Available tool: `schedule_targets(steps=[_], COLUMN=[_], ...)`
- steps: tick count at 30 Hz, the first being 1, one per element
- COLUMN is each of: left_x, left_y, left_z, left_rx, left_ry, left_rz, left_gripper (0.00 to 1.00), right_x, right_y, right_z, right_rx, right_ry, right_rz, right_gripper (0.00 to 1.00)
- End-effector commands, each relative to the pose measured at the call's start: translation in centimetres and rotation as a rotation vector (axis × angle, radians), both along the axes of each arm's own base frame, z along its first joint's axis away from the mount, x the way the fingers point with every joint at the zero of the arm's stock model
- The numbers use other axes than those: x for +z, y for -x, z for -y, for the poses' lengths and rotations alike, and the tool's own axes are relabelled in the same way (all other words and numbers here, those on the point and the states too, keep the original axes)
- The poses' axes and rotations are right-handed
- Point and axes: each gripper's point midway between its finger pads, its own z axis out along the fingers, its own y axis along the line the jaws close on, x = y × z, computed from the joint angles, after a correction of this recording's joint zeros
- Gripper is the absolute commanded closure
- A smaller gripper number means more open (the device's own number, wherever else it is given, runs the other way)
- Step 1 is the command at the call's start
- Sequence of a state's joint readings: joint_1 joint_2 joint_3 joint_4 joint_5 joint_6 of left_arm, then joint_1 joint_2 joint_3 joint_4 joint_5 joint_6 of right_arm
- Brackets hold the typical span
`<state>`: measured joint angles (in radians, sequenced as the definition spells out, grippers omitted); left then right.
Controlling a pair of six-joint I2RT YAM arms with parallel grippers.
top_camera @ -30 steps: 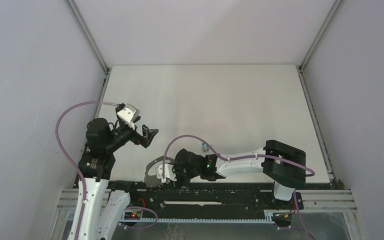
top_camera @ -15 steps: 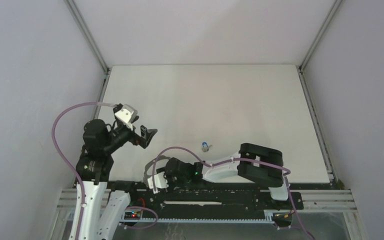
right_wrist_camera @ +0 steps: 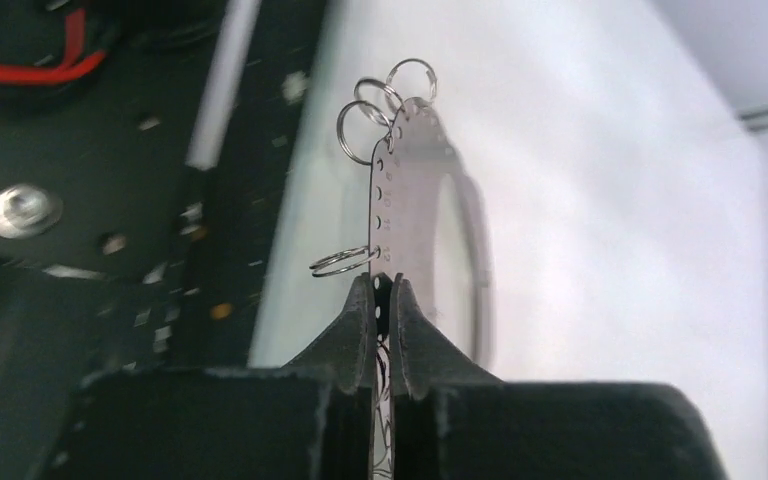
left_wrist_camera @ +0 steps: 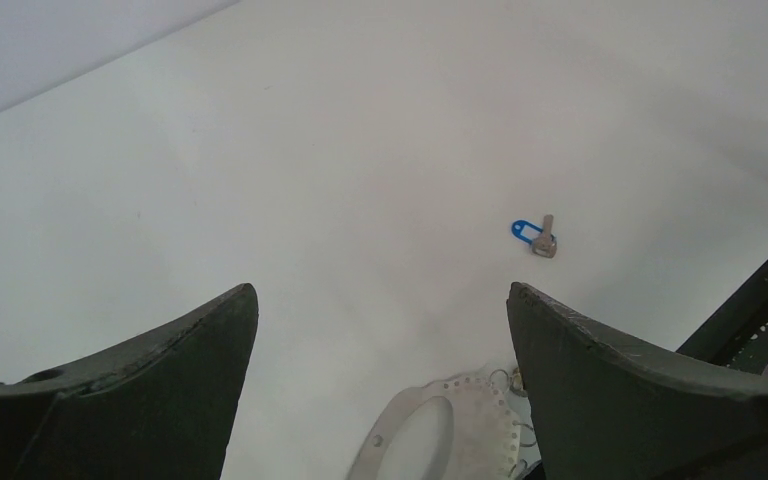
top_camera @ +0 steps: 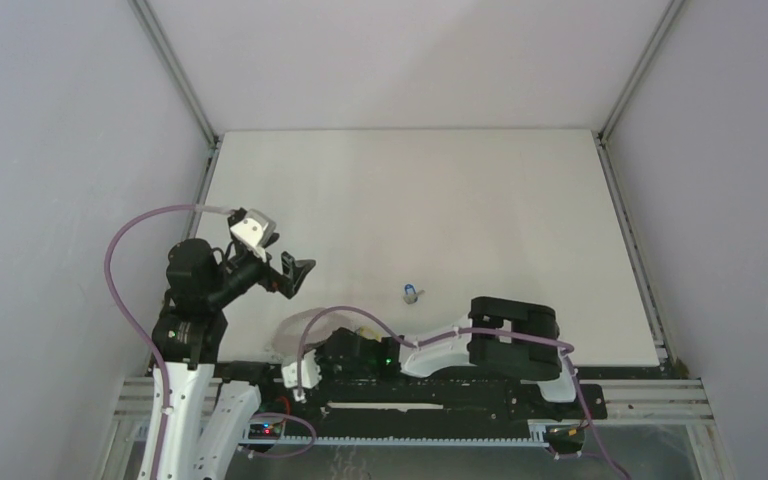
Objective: Put the keys on the keyring
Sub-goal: Pick up the keyring from the center of the board.
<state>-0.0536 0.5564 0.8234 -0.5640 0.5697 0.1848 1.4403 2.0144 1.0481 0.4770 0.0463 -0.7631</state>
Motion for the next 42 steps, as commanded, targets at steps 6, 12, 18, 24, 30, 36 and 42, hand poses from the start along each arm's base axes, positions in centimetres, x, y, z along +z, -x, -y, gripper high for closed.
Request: schedule_targets(steps=[6, 12, 18, 24, 30, 36, 42], left_x=[2.6, 2.4, -1.5, -6.1, -7.0, -9.6, -9.0], left_y=[0.7, 2.9, 5.3, 4.1, 1.4, 0.7, 0.1], left_z=[0.5, 1.7, 1.9, 0.6, -0.7, -1.0, 0.4], left_rx=[-0.064, -0.217, -0.364, -0.316, -0.186, -0.175, -0.234], left_ry=[-0.027, -0.091, -0.212, -0.277, -0.29, -0.295, -0.246], left_rz=[0.088, 0.092, 0.012, -0.041, -0.01, -0.071, 0.008], left_gripper=[0.02, 0.07, 0.07, 0.09, 0.16, 0.22, 0.2], right_x=[9.5, 12.5, 14.1, 14.8, 14.7, 15.3, 16.9], right_y=[-5.1, -6.5, -8.1, -8.9, -9.0, -8.5, -8.1], right_z=[1.9, 4.2, 7.1, 8.7, 9.7, 10.3, 11.1], right_rx=[-0.252, -0.322, -0.397, -0.429, -0.442, -0.413, -0.381], right_ry=[-0.33, -0.422, -0.507, -0.556, -0.575, -0.598, -0.639], right_rz=[0.085, 0.053, -0.078, -0.145, -0.186, -0.267, -0.364], right_gripper=[1.0, 1.0, 1.0, 1.0, 1.0, 1.0, 1.0])
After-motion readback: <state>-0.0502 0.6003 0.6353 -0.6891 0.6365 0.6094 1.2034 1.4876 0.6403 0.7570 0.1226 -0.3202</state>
